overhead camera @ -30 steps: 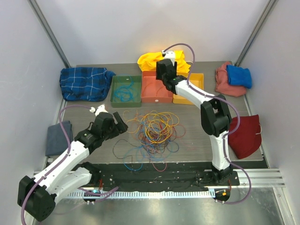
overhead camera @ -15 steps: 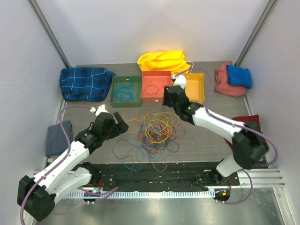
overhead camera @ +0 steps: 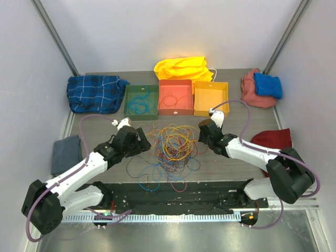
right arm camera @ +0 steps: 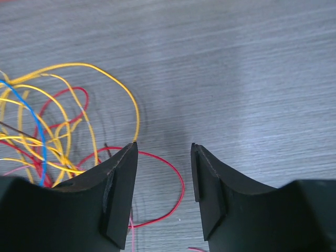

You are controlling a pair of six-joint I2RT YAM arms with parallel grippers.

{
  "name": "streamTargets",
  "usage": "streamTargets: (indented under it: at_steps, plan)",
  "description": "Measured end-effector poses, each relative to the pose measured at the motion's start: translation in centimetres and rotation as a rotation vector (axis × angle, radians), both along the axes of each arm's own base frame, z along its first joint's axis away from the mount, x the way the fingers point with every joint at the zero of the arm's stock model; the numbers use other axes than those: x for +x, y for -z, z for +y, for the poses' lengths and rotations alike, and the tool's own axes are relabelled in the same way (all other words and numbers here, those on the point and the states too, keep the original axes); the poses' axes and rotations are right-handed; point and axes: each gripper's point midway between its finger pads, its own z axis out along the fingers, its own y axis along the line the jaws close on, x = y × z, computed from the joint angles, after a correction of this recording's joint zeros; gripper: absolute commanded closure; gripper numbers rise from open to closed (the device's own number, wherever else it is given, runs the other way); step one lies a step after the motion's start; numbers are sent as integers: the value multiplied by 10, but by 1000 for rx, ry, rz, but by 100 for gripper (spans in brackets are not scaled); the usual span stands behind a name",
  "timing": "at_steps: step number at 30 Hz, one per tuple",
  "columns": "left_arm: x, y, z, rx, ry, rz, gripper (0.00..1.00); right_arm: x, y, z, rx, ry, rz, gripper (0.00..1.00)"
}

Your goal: Untangle the cables

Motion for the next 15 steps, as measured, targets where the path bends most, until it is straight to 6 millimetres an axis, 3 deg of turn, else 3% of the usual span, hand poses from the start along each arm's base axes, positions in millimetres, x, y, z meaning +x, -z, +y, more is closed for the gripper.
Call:
streamTargets:
  at_steps: [9,15]
  plan:
    - [-2,-2,-6,-4,18,-7,22,-18,41,-9,-33,18,97,55]
    - [-1,-2,-6,-5,17,-7,22,-13,43,-5,-14,22,85,74]
